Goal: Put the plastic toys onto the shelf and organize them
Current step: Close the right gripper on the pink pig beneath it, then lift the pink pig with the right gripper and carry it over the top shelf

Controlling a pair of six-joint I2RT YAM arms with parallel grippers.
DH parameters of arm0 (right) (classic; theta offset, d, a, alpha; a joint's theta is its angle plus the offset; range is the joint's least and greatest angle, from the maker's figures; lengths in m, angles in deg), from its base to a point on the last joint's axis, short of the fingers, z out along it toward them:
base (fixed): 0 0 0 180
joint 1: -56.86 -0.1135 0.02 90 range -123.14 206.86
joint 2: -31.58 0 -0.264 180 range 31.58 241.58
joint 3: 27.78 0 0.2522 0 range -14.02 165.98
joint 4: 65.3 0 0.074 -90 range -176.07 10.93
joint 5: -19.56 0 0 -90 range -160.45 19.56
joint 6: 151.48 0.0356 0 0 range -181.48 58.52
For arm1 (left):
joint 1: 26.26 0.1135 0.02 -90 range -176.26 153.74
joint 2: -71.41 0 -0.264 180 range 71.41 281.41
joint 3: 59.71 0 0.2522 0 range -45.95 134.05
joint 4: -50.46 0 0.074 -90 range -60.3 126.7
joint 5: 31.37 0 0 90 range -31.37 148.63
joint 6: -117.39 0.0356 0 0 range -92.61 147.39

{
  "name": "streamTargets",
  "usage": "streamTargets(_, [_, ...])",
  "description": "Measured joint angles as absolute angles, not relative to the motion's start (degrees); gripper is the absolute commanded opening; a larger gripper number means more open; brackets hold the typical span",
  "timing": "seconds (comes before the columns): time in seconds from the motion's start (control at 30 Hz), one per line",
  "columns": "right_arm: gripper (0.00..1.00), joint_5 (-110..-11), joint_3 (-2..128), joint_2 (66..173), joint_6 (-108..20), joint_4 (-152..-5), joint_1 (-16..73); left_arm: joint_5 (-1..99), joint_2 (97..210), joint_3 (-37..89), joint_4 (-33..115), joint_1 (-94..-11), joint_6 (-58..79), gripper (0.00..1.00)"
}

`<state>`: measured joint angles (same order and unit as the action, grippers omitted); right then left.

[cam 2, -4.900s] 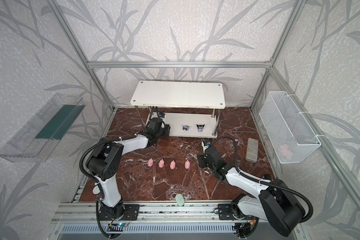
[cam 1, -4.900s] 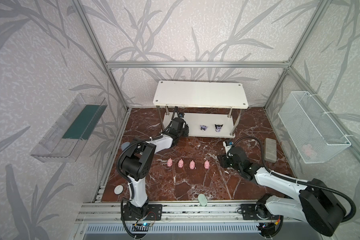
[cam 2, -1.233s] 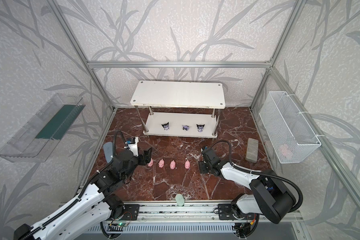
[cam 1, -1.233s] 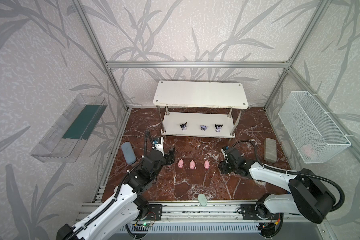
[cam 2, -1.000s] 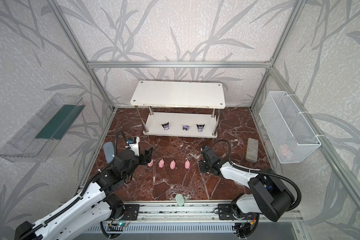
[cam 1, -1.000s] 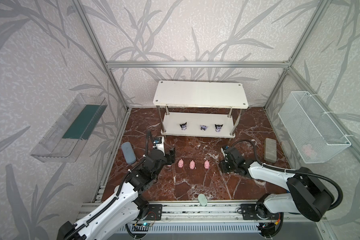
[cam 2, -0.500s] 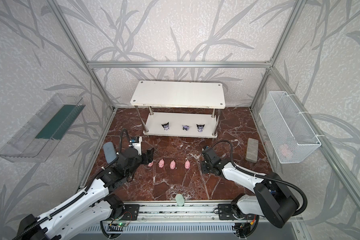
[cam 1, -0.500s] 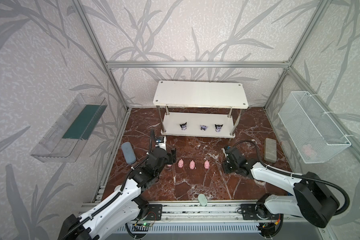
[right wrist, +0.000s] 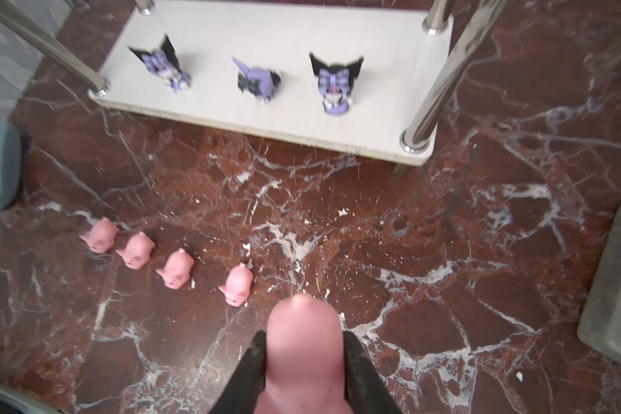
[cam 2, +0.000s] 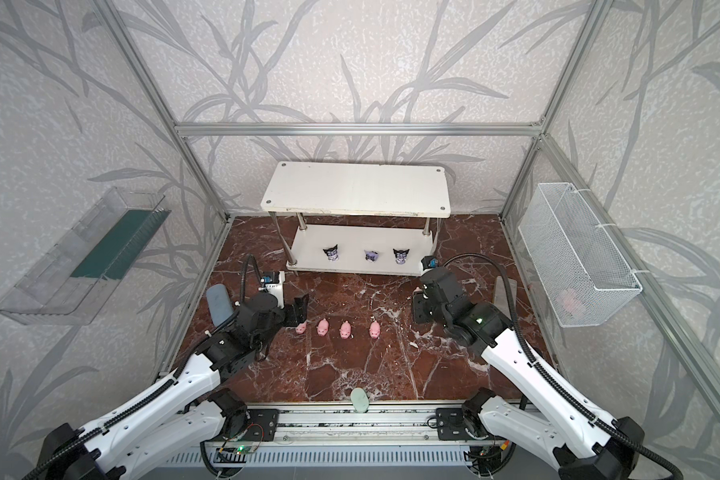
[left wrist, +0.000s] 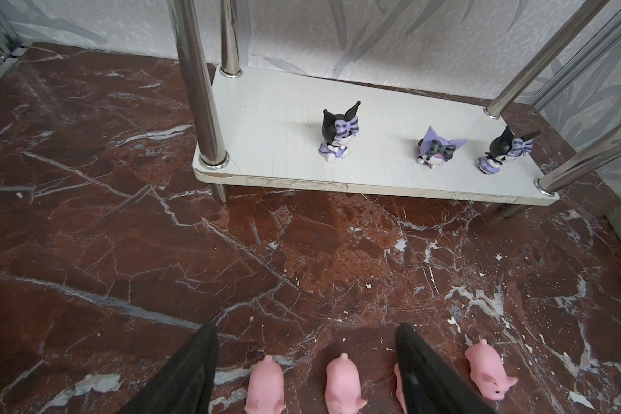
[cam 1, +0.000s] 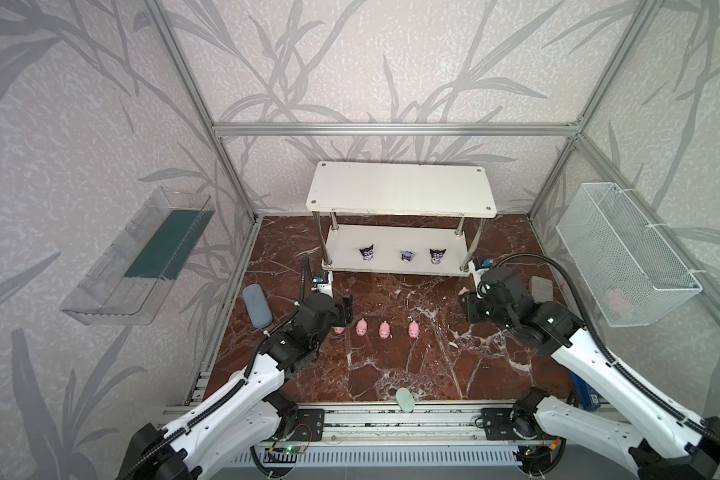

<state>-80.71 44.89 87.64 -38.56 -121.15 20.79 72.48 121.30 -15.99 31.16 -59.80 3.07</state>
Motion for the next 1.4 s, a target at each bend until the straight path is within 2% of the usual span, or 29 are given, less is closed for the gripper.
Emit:
streamTargets(0.2, [0.35,-82.8,61.6,93.3,-41.1,-127.3,20.7,71.3,122.5,-16.0,31.6,-59.1,2.1,0.76])
streamTargets(0.7, [0.37,-86.8,103.7,120.2,-50.4,-133.9,23.3,67.7,123.6,-16.9,34.4,-58.5,0.8,0.76])
streamTargets(0.97, [0.37,-86.8,127.4,136.8,-51.9,-140.5,28.8,65.5,123.6,-18.6,35.9,-58.4,-0.2,0.76])
streamTargets(1.1, [0.37,-85.8,131.6,141.8,-51.8,-143.4,32.2,64.6,123.6,-19.3,36.5,-58.3,-0.9,0.76])
streamTargets(1.4, [0.37,-82.3,131.9,146.5,-50.1,-145.4,37.4,64.2,123.7,-19.6,37.2,-58.1,-1.3,0.76])
